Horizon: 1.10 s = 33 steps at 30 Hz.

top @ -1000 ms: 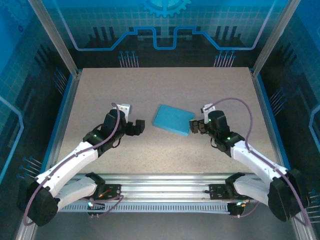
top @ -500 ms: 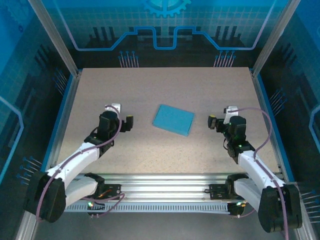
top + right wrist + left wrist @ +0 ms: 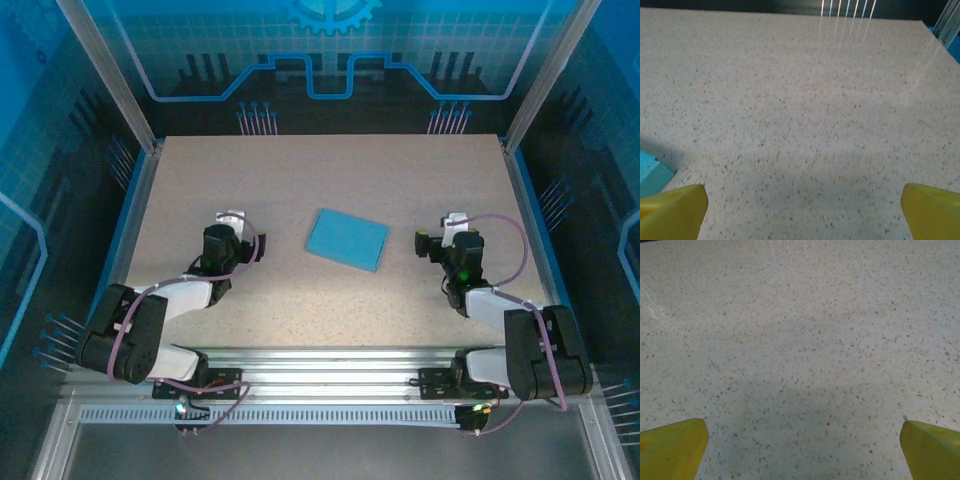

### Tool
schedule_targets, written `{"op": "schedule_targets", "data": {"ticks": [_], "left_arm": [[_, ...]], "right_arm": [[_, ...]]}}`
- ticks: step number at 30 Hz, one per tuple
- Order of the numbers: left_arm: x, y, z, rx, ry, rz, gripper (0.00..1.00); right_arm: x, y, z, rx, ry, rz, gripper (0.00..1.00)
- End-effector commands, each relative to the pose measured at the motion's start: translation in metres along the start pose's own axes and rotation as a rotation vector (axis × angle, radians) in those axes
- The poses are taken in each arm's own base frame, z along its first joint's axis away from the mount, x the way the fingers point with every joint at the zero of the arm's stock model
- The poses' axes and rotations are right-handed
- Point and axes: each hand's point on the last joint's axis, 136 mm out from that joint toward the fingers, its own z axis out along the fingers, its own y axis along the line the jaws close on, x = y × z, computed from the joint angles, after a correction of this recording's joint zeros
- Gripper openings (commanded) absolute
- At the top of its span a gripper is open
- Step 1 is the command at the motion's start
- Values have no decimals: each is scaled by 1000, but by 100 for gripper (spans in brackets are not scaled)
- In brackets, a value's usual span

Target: Fold the paper box

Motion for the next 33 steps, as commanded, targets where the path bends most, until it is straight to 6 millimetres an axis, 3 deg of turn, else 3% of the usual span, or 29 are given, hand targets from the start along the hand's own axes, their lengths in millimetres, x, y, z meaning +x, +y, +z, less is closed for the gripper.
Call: {"op": "schedule_targets", "data": {"ticks": [1, 4, 7, 12, 33], "left_arm": [[-31, 3, 0, 19, -140, 23, 99], [-29, 15, 2, 22, -161, -25, 99], [-23, 29, 9, 21, -174, -94, 99], [-13, 34, 19, 88, -138, -158, 100], [-14, 36, 19, 97, -146, -173, 99]], "right_arm": [[-28, -7, 4, 23, -109, -2, 100], [-26, 3, 10, -25, -125, 0, 100], [-11, 13, 23, -52, -147, -35, 100], [-9, 10, 36, -3, -67, -37, 100], [-9, 11, 36, -2, -67, -39, 100]]}}
